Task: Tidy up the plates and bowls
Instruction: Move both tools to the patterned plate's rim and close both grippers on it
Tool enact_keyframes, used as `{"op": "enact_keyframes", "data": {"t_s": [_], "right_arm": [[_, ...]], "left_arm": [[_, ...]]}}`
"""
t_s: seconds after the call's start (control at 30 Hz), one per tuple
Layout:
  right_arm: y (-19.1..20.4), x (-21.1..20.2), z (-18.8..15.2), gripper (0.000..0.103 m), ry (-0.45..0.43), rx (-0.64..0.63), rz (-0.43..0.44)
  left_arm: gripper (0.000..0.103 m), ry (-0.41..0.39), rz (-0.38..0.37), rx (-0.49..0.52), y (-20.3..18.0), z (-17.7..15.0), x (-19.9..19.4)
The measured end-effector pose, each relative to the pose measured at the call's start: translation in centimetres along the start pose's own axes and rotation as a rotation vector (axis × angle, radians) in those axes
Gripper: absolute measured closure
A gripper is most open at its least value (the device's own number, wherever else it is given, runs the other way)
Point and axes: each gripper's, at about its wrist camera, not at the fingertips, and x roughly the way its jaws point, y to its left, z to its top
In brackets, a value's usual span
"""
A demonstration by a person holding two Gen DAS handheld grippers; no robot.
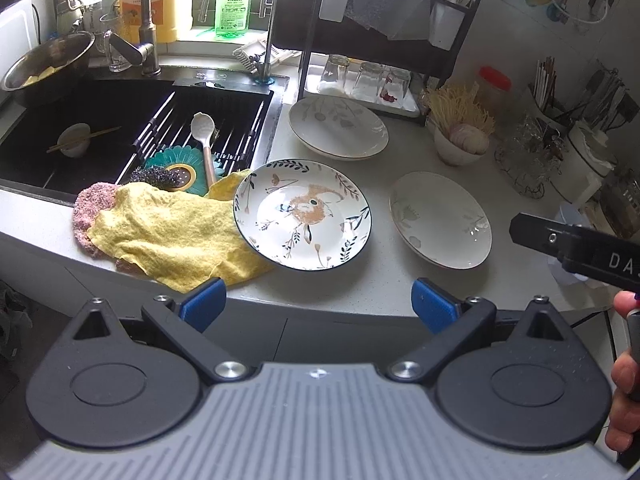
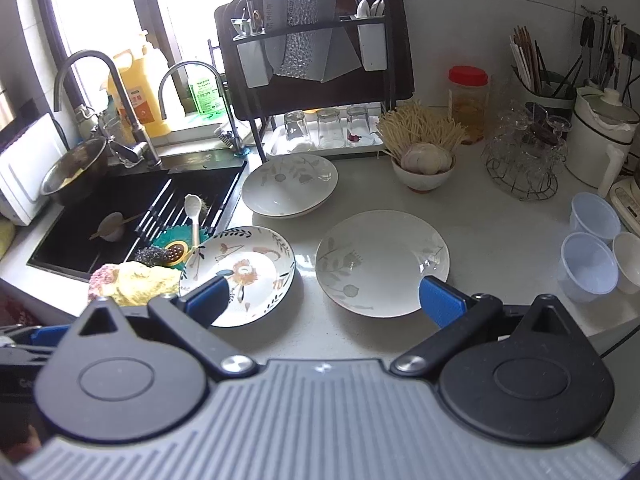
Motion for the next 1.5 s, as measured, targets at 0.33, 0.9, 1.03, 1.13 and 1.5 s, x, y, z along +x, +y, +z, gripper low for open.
{"op": "enact_keyframes", "data": {"t_s": [0.33,0.9,1.03,1.13,1.5], "right_arm": [[1.5,3.9,2.0,0.0,-0.005,-0.005,0.022],[2.7,14.6,5.8,0.004,0.139,0.065,0.086],[2.9,16.6,5.0,0.018,0.212,0.108,0.123],[3.5,18.1,3.8,0.03,0.278,0.126,0.148],[2.9,21.7,0.0,0.075,0.421,0.253,0.026]], "left_arm": [[0.002,-0.036,0.062,-0.068,3.7,4.0,2.1],[0.002,0.111,0.065,-0.041,7.3,10.6,13.2],[0.002,0.188,0.039,-0.07,8.5,10.7,15.9],[0.002,0.234,0.031,-0.066,9.1,10.7,17.5],[0.005,0.318,-0.017,-0.022,10.5,11.1,22.2]]}}
